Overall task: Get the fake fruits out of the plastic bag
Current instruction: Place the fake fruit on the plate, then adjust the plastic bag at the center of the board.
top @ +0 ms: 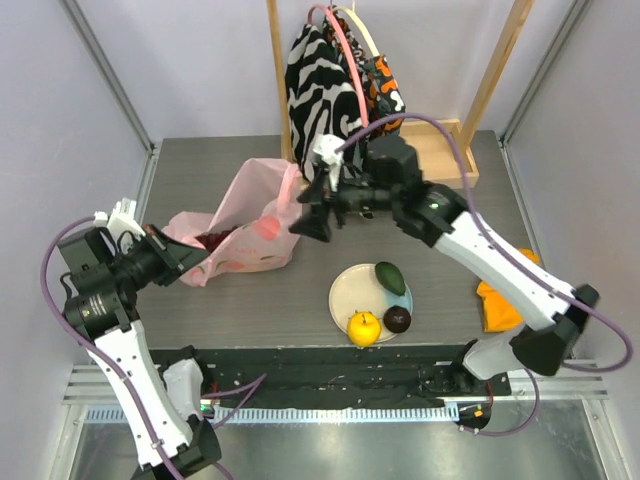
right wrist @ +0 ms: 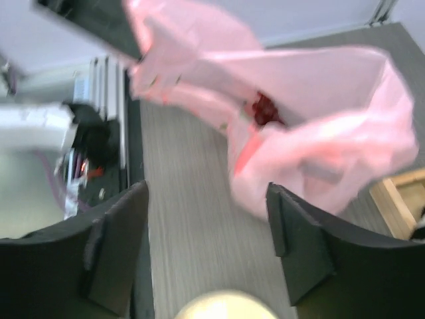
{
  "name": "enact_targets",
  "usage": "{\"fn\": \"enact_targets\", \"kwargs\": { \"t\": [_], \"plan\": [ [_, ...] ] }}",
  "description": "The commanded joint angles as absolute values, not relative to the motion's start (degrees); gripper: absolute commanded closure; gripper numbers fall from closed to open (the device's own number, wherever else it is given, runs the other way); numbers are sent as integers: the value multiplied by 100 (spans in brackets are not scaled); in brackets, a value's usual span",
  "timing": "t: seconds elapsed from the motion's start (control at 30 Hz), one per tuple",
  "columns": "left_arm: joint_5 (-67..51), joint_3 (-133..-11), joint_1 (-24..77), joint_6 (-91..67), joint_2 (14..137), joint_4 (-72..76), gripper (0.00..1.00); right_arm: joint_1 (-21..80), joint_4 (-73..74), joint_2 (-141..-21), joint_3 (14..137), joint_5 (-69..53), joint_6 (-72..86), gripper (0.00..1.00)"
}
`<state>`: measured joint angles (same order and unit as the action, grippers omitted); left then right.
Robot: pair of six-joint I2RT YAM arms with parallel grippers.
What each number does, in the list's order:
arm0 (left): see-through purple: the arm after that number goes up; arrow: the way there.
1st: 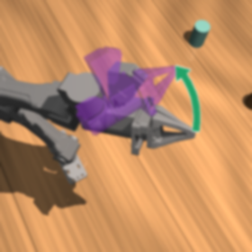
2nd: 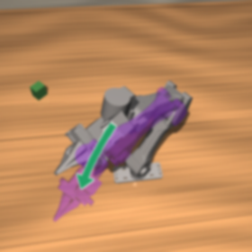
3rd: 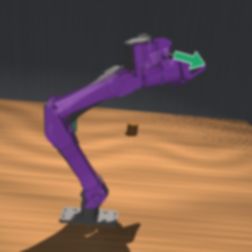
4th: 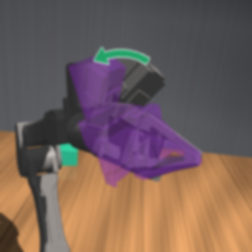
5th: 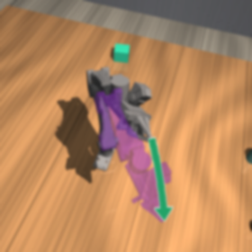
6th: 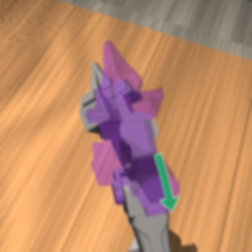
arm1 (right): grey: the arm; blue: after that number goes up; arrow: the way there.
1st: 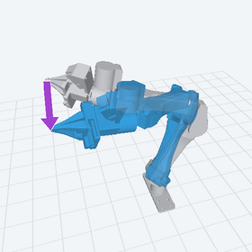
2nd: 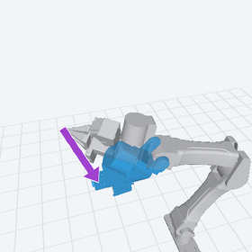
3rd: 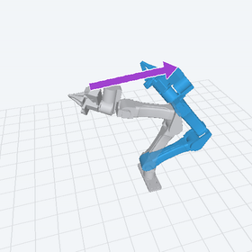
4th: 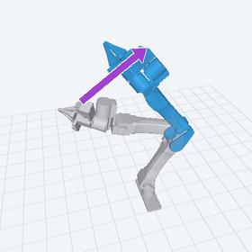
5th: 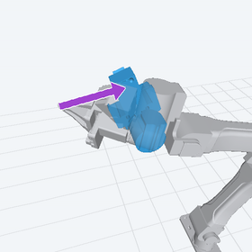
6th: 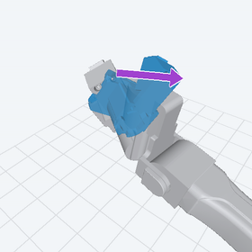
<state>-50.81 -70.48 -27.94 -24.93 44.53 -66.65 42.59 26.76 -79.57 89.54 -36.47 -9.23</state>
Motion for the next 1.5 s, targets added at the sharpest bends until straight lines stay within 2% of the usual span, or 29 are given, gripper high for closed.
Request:
{"fn": "enact_targets", "kwargs": {
  "t": [0.0,0.17,0.27,0.5,0.57,0.6,0.7,0.9,0.97,1.03,1.07,1.1,1.13,1.27,1.33,1.4,1.43,1.47],
  "plan": [
    [-4649,-7119,-2830,-2329,4263,-7066,100,4859,538,-8883,9096,-2234,141,26],
    [-4763,-7049,-2830,-2434,4228,-6847,100,5273,53,-9983,9684,-1198,184,29],
    [-4860,-6970,-2830,-2452,4219,-6803,100,5361,-193,-10528,9904,-1002,237,30],
    [-4913,-6891,-2830,-2373,4166,-6882,100,5502,-36,-10819,10414,-836,492,31],
    [-4931,-6864,-2830,-2382,4166,-6856,100,5537,339,-10828,10520,-424,362,30],
    [-4931,-6873,-2830,-2391,4183,-6847,100,5528,456,-10776,10503,231,291,30],
    [-4904,-6899,-2830,-2408,4184,-6794,100,5397,484,-10234,9688,1246,-104,36],
    [-4957,-6645,-2830,-2558,4184,-6636,100,4264,1203,-9020,7473,1143,-97,49],
    [-4948,-6583,-2830,-2540,4184,-6679,100,4027,1466,-8387,6824,1178,-149,50],
    [-4975,-6478,-2830,-2488,4210,-6819,100,3955,1704,-8009,6505,1021,-245,48],
    [-5009,-6443,-2839,-2426,4219,-6899,100,3946,2071,-7685,6417,558,-307,46],
    [-5053,-6390,-2830,-2374,4236,-6969,100,3955,2283,-7551,6442,188,-360,43],
    [-5115,-6294,-2830,-2330,4236,-7083,100,3955,2485,-7419,6512,-259,-386,34],
    [-5221,-6012,-2839,-2390,4192,-7119,100,3964,3059,-7084,7599,-2193,-361,25],
    [-5273,-5898,-2830,-2513,4192,-6997,100,4025,2919,-7084,7952,-3065,-221,23],
    [-5343,-5757,-2830,-2627,4210,-6908,100,4174,2821,-7285,8488,-3286,-18,24],
    [-5361,-5722,-2839,-2645,4201,-6865,100,4375,2795,-7391,8612,-3287,-9,27],
    [-5361,-5687,-2830,-2646,4184,-6847,100,4516,2725,-7479,8770,-3217,-17,36]
  ]
}}
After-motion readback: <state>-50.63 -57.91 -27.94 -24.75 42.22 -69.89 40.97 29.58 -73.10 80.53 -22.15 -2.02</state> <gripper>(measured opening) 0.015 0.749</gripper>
